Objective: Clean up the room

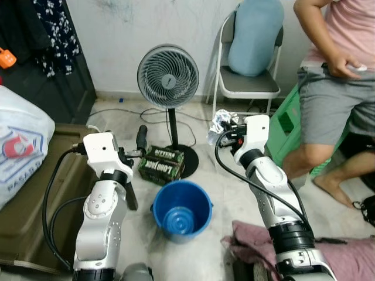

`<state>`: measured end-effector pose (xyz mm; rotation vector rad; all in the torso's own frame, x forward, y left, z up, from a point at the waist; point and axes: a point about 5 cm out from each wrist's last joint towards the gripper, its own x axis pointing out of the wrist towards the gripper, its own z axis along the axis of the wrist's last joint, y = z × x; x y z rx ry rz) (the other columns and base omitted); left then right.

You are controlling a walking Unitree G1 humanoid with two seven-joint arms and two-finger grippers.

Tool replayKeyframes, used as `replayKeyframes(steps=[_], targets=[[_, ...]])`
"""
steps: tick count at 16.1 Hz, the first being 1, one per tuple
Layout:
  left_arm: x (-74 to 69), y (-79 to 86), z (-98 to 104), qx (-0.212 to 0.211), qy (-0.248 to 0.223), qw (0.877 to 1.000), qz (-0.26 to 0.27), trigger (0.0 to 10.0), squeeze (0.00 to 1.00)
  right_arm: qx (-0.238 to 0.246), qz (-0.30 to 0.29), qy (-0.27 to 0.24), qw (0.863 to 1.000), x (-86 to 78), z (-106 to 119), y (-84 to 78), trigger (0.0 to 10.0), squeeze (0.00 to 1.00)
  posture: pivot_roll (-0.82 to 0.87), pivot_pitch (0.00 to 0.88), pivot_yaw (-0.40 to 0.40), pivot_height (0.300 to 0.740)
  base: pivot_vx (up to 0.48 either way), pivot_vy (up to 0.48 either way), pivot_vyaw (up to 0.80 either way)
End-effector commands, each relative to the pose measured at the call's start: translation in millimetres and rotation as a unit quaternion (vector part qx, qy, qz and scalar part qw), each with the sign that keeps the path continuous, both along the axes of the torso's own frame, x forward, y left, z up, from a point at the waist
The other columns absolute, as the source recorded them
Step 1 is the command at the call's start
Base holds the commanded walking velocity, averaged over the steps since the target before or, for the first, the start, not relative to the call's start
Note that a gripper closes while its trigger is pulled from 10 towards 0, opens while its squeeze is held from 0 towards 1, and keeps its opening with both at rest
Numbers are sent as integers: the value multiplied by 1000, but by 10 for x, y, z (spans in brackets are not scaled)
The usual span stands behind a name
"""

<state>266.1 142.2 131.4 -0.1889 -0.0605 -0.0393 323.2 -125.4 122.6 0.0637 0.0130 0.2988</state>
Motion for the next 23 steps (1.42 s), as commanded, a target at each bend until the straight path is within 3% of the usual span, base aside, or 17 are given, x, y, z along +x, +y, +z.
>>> replayKeyframes(steps=[1,10,16,18,19,20,23], targets=[[-5,-2,37,0,-9,1000,-2,10000,0,-1,1,-6,1000,22,43,-5,10000,0,10,0,-64,740,274,0,0],[-8,-3,25,1,-5,1000,-7,10000,0,0,5,-6,1000,13,34,8,10000,0,12,0,-63,740,277,0,294],[-18,16,27,13,-7,1000,3,10000,0,1,4,1,1000,5,7,16,10000,0,23,0,-66,740,0,0,0],[-50,87,6,69,5,997,-25,10000,0,-13,-23,14,1000,83,-12,59,10000,0,37,4,-66,740,0,0,0],[-65,94,13,76,4,996,-34,10000,0,-20,-33,17,999,96,-18,53,10000,0,44,6,-69,740,0,0,0],[-107,129,47,112,0,992,-50,10000,0,-34,-57,37,997,133,-58,26,10000,0,60,18,-68,740,0,0,0],[-293,136,-11,154,12,984,-93,10000,0,-35,-99,90,990,124,-222,-63,10000,0,79,49,-64,740,0,0,0]])
